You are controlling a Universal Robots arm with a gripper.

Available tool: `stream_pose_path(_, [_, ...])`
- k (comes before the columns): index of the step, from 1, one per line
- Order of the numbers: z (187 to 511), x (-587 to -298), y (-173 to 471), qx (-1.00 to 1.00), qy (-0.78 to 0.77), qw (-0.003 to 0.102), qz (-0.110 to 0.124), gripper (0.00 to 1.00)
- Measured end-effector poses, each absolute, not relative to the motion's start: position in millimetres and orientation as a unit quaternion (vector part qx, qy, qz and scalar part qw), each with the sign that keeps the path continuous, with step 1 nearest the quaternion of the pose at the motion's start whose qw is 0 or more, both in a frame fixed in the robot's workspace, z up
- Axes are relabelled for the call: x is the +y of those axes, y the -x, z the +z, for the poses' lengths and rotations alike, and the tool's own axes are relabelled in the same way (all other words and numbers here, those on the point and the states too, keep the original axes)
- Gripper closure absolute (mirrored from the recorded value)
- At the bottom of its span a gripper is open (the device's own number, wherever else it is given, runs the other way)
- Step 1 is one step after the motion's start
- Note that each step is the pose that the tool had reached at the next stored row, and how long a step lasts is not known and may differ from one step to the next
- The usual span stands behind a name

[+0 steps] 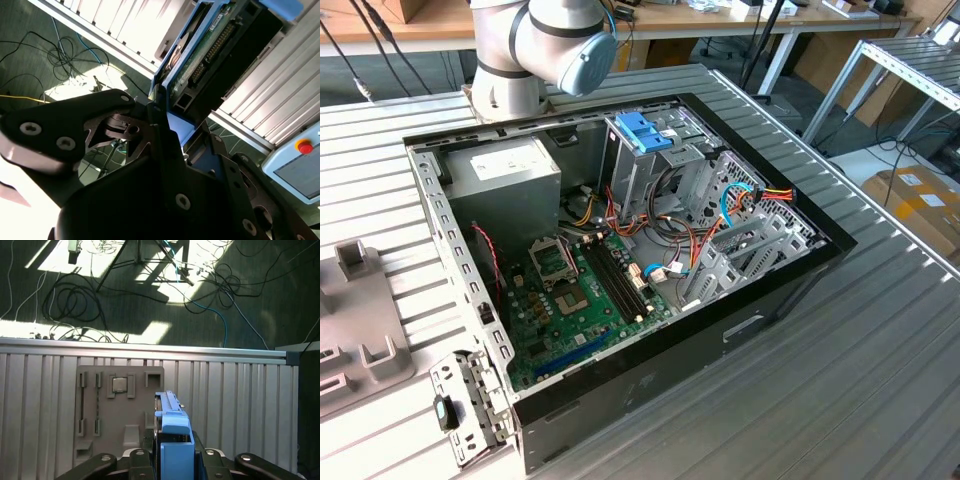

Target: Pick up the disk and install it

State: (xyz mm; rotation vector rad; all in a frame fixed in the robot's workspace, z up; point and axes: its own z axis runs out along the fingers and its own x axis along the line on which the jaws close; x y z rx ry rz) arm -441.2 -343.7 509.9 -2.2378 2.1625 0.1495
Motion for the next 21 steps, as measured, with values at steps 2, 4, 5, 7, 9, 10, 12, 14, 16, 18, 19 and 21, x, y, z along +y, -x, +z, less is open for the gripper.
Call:
stream_pose_path(2, [509.9, -344.3, 440.9, 0.694, 0.718, 0.012, 0.047, 0.63])
stream_pose_path(4, [509.9, -345.1, 439.1, 0.694, 0.718, 0.01, 0.045, 0.63])
stream_pose_path(5, [509.9, -346.5, 437.4, 0.694, 0.718, 0.01, 0.045, 0.63])
stream_pose_path(7, [509.9, -346.5, 437.1, 0.694, 0.718, 0.01, 0.045, 0.63])
stream_pose_path(9, [509.9, -346.6, 436.8, 0.694, 0.718, 0.01, 0.045, 0.63])
stream_pose_path(10, [509.9, -346.7, 436.6, 0.694, 0.718, 0.01, 0.045, 0.63])
stream_pose_path(12, [509.9, -346.8, 436.2, 0.694, 0.718, 0.01, 0.045, 0.63])
stream_pose_path(14, [509.9, -346.9, 435.8, 0.694, 0.718, 0.01, 0.045, 0.63])
stream_pose_path(16, [509.9, -347.1, 435.5, 0.694, 0.718, 0.01, 0.045, 0.63])
stream_pose_path(18, [509.9, -348.1, 434.2, 0.694, 0.718, 0.01, 0.045, 0.63])
stream_pose_path(19, [509.9, -349.1, 432.8, 0.694, 0.718, 0.01, 0.045, 0.63])
stream_pose_path(21, [509.9, -349.3, 432.6, 0.694, 0.718, 0.01, 0.045, 0.63])
